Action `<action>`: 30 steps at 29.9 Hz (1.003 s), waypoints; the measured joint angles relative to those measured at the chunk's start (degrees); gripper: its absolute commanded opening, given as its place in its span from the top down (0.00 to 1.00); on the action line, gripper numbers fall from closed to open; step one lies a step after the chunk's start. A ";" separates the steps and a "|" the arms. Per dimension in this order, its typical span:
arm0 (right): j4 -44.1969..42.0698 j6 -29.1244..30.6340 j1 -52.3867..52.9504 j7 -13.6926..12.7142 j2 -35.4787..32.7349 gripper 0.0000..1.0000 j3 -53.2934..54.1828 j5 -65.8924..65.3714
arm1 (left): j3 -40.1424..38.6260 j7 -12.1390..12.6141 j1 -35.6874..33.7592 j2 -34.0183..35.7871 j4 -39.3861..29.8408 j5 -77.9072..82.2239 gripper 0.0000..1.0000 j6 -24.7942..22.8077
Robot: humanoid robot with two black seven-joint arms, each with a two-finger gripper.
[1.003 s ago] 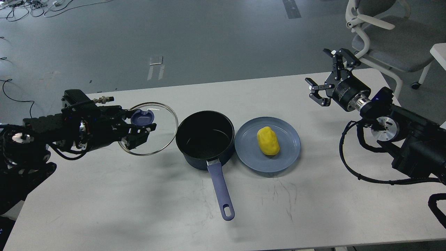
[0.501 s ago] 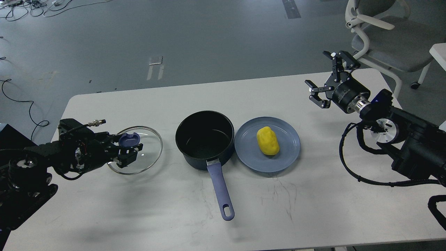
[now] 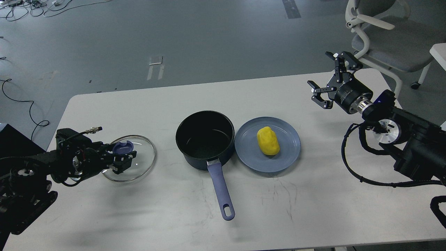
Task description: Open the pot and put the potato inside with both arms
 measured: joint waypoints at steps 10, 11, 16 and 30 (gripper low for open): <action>-0.02 0.00 0.08 0.00 -0.10 0.00 0.00 0.00 | -0.03 0.04 0.20 -0.10 0.08 -2.18 0.02 0.11; -0.02 0.00 0.11 0.00 -0.13 0.00 0.00 0.00 | -0.03 0.03 0.21 -0.10 0.09 -2.56 0.02 0.11; 0.20 0.00 0.45 0.00 -0.60 0.00 -0.02 0.00 | -0.48 -1.53 -0.15 0.78 -1.01 -6.34 0.02 -0.05; 8.34 0.01 15.92 0.00 -11.15 0.00 -13.40 -20.00 | -1.03 -2.50 -12.59 2.93 -5.53 -54.21 0.02 -10.00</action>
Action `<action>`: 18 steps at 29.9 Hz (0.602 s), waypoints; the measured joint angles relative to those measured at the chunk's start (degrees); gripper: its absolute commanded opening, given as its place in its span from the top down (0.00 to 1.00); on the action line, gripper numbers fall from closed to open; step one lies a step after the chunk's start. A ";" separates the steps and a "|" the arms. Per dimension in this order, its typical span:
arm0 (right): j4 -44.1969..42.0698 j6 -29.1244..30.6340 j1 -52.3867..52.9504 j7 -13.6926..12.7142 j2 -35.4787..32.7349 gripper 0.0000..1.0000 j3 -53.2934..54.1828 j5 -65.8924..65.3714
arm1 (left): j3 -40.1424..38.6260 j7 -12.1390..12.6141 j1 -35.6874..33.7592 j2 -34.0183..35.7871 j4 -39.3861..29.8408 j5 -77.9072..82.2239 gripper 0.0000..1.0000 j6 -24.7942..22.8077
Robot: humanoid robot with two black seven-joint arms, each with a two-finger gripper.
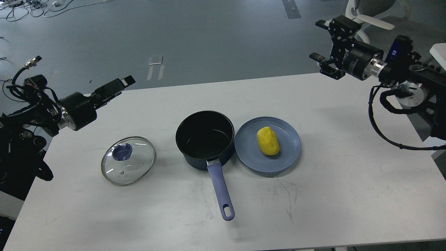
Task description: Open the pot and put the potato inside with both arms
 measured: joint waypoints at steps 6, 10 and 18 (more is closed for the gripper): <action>3.12 0.01 13.80 0.96 0.65 0.00 -17.11 -14.42 | 0.00 0.00 -1.06 -0.87 -0.86 -1.61 0.02 -0.27; 3.90 0.01 22.41 3.34 5.78 0.00 -31.04 -22.17 | 0.00 0.01 -1.38 -0.86 -2.24 -1.63 0.02 -0.27; 7.06 0.01 28.40 4.71 13.24 0.00 -49.97 -24.85 | 0.01 0.05 -1.59 -0.41 -4.29 -1.52 0.02 -0.34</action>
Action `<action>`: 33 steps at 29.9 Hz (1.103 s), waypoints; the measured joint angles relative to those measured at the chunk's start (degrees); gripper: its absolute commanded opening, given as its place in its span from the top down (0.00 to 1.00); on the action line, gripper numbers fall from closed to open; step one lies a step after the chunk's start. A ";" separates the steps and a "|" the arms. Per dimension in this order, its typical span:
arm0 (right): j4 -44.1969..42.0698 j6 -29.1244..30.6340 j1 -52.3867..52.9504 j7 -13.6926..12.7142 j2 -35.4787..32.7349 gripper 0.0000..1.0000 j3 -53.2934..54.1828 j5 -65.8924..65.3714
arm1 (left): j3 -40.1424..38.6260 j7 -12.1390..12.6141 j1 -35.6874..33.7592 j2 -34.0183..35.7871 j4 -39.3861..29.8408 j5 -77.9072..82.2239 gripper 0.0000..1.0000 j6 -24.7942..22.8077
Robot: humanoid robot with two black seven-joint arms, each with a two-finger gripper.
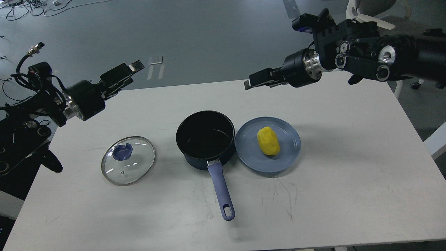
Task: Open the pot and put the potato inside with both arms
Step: 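Reach the right gripper down over the yellow potato on the plate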
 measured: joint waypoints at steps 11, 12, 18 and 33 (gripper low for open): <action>-0.37 -0.03 0.07 1.72 7.01 0.00 -10.10 -1.02 | 0.08 0.02 0.03 -0.21 -0.81 0.51 0.02 -0.01; -0.71 -0.03 -0.09 1.76 7.54 0.00 -10.41 -1.02 | 0.08 0.02 0.08 -0.14 -0.82 0.51 0.02 0.00; -3.89 -0.04 -2.47 1.89 9.70 0.00 -13.14 -1.03 | 0.15 0.02 0.24 0.35 -0.89 0.51 0.02 0.06; -5.75 -0.01 -4.54 2.33 11.78 0.00 -14.10 -1.04 | 0.15 0.02 0.32 0.61 -1.69 0.46 0.02 0.16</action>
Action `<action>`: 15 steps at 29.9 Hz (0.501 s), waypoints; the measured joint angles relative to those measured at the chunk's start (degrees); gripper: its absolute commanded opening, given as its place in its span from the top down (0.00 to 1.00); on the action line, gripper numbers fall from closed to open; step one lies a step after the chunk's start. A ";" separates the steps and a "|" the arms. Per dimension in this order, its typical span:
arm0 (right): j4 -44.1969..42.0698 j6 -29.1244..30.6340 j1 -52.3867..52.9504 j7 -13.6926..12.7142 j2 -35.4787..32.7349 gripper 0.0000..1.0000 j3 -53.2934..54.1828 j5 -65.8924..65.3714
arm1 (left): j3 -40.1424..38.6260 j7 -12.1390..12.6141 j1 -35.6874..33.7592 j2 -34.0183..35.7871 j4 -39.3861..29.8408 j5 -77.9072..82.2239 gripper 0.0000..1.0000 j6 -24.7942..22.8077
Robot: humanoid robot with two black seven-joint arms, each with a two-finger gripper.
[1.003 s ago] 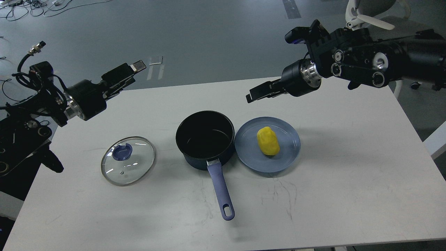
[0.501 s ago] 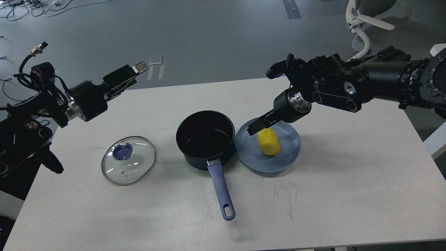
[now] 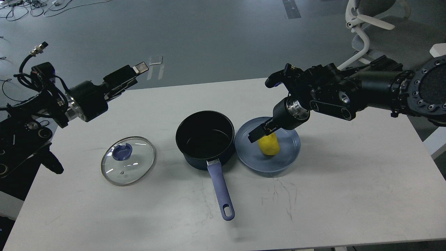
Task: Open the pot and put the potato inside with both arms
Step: 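Reach the right gripper down over the yellow potato on the plate, then close the right gripper on the yellow potato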
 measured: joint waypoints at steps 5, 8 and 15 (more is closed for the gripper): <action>-0.65 0.00 -0.63 0.01 0.08 0.00 -1.67 0.00 | -0.14 0.00 0.01 0.11 -0.19 -0.04 0.02 0.00; -0.85 0.00 -1.12 0.01 0.09 0.00 -2.38 0.00 | -0.16 0.00 0.01 0.50 -0.40 -0.04 0.02 0.00; -1.64 0.00 -1.80 0.33 0.42 0.00 -2.37 0.00 | -0.17 0.00 0.29 1.60 -1.09 -0.04 0.02 0.06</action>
